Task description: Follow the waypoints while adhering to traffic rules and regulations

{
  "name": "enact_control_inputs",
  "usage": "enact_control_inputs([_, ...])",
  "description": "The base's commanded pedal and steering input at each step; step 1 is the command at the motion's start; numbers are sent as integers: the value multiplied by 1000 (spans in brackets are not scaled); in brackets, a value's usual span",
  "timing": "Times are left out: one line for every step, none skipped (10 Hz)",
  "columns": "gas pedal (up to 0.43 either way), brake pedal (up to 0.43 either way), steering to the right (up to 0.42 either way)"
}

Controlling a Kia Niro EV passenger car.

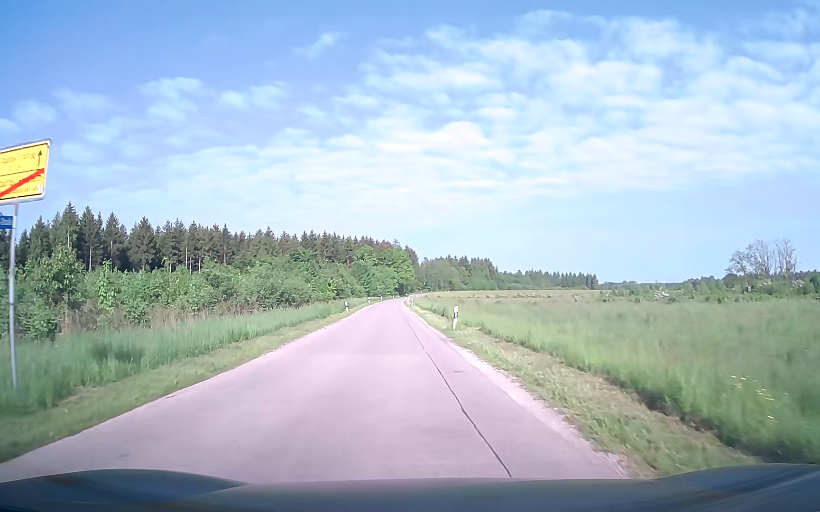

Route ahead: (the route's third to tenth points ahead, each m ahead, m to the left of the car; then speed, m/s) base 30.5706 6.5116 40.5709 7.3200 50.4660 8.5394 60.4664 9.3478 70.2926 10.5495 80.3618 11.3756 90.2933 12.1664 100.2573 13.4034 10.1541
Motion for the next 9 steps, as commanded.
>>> enact_control_inputs([118,0,-55])
enact_control_inputs([118,0,-51])
enact_control_inputs([118,0,-43])
enact_control_inputs([118,0,-34])
enact_control_inputs([130,0,-22])
enact_control_inputs([130,0,-17])
enact_control_inputs([138,0,-14])
enact_control_inputs([150,0,-14])
enact_control_inputs([150,0,-13])
